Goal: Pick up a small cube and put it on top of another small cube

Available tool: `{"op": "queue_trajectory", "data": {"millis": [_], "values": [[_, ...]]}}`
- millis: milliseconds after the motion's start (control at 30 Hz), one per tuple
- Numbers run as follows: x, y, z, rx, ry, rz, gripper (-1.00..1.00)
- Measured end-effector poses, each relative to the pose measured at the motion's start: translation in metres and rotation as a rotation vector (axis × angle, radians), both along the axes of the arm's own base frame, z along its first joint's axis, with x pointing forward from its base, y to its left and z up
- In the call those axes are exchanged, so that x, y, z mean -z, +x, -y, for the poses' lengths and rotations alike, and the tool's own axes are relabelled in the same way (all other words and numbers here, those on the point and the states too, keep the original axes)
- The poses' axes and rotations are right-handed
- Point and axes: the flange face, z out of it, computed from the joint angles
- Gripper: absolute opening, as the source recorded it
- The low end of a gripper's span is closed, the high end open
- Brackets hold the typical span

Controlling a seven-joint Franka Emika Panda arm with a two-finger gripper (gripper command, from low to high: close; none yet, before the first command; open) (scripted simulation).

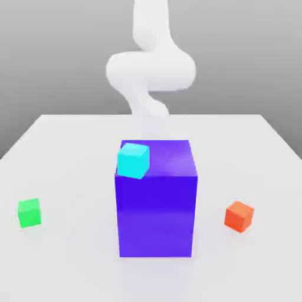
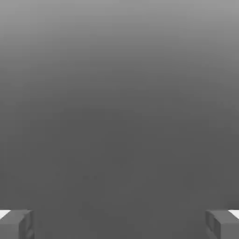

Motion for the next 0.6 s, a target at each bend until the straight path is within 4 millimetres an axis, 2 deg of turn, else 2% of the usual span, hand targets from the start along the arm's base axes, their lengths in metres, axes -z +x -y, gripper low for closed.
{"op": "queue_trajectory", "data": {"millis": [133, 300, 467, 600], "values": [[0.039, 0.049, 0.029, 0.079, 0.026, -0.089, 0.00], [0.096, 0.098, 0.070, 0.175, 0.061, -0.195, 0.00], [0.163, 0.137, 0.117, 0.274, 0.100, -0.300, 0.00], [0.222, 0.156, 0.160, 0.362, 0.134, -0.382, 0.00]]}}
